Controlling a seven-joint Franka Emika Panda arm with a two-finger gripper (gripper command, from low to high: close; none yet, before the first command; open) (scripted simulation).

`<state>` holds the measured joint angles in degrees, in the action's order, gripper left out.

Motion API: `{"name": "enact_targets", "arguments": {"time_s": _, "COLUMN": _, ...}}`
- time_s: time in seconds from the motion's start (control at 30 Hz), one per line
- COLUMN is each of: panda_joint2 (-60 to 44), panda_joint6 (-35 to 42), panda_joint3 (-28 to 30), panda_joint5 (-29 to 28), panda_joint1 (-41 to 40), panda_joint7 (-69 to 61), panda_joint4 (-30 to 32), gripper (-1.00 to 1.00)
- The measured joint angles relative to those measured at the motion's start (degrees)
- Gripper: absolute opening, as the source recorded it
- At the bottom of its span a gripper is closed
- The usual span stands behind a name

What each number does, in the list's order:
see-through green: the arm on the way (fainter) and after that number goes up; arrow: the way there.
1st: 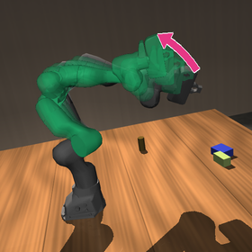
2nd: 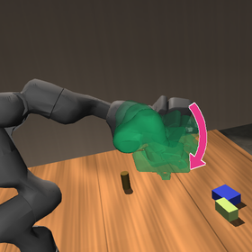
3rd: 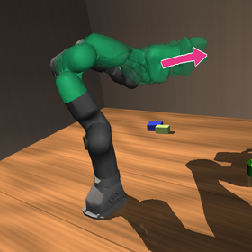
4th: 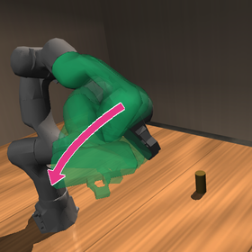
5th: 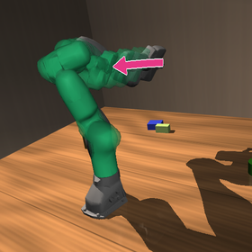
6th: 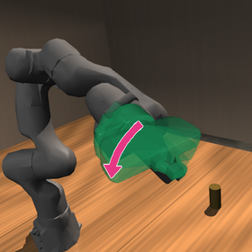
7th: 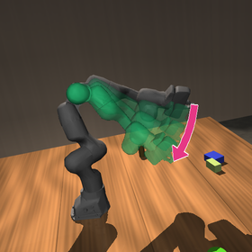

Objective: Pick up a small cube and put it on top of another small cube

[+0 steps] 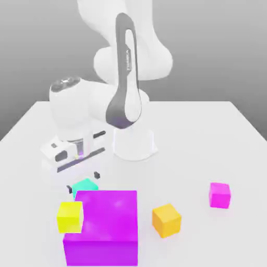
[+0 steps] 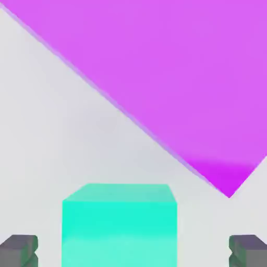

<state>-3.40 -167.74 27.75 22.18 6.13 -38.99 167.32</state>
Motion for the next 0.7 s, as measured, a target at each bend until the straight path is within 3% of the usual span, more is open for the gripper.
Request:
{"name": "enact_targets", "arguments": {"time_s": 0.6, "panda_joint2": -10.1, "panda_joint6": -9.5, "panda_joint3": -20.4, "panda_joint5": 28.1, "panda_joint1": -12.7, "panda_joint7": -20.3, "panda_joint4": -2.4, "gripper": 0.0}}
{"name": "enact_targets", "arguments": {"time_s": 0.63, "panda_joint2": -10.5, "panda_joint6": -10.1, "panda_joint3": -21.5, "panda_joint5": 29.0, "panda_joint1": -13.4, "panda_joint7": -21.0, "panda_joint4": -2.5, "gripper": -1.0}}
{"name": "enact_targets", "arguments": {"time_s": 0.7, "panda_joint2": -10.5, "panda_joint6": -10.0, "panda_joint3": -21.5, "panda_joint5": 29.0, "panda_joint1": -13.5, "panda_joint7": -21.0, "panda_joint4": -2.5, "gripper": -1.0}}
